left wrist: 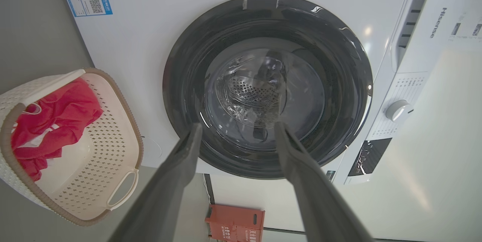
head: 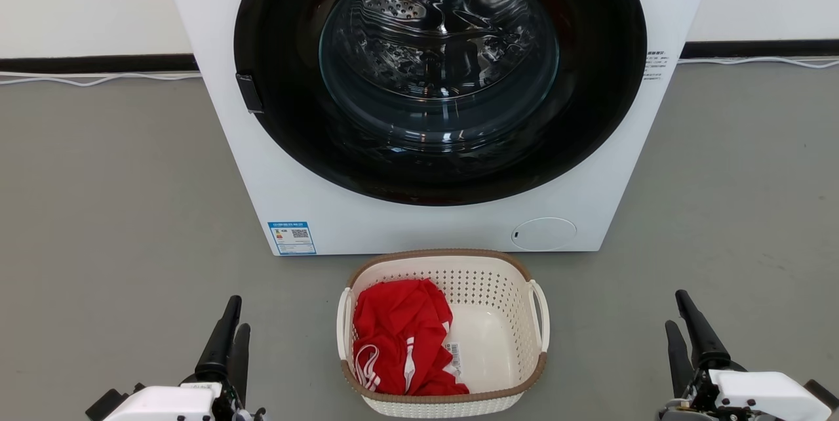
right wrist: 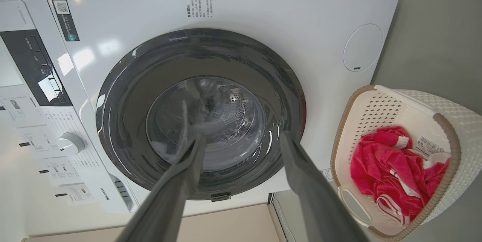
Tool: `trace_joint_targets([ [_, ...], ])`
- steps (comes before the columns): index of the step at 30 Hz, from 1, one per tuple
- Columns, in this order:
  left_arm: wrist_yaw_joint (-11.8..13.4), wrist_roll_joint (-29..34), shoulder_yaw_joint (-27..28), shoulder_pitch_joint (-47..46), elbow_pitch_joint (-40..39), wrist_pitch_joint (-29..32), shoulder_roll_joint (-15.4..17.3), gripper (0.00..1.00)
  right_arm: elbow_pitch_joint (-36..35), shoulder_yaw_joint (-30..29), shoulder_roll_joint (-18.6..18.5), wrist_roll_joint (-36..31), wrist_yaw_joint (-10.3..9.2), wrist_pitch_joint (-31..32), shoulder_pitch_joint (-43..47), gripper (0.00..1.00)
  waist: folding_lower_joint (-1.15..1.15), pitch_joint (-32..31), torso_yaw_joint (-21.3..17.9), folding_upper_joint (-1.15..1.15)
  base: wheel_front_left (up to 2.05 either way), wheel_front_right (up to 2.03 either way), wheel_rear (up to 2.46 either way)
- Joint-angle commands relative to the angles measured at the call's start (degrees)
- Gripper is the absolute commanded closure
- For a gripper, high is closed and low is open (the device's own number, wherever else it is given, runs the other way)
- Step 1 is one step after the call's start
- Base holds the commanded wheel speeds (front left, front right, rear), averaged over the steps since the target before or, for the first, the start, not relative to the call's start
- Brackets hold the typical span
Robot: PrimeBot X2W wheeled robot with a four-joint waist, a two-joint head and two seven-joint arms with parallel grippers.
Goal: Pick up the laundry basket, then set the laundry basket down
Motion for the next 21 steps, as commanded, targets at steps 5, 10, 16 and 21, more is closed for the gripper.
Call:
trace_joint_targets([
  [5,0.31,2.84,-0.51,-1.34,-2.22,-1.39,0.41,0.0,-2.52,0.59,-0.46,-4.33,0.09,-1.56,-1.11,0.0,-0.01,0.04,-0.02,0.0,0.0,0.0,0.0],
  [10,0.7,4.84,-0.98,-1.17,-2.68,-2.25,0.47,0.0,-3.14,0.78,-0.49,-7.88,0.11,-2.4,-1.11,0.0,-0.01,0.02,-0.02,0.0,0.0,0.0,0.0],
  [16,1.15,7.44,-1.49,-1.01,-3.15,-3.1,0.52,0.0,-3.85,0.99,-0.51,-11.64,0.13,-3.24,-1.13,0.0,-0.01,0.03,-0.02,0.0,0.0,0.0,0.0],
  [21,1.63,10.57,-1.99,-0.93,-3.56,-3.96,0.57,0.0,-4.51,1.31,-0.53,-16.08,0.14,-4.08,-1.18,0.0,-0.01,0.06,-0.04,0.0,0.0,0.0,0.0],
])
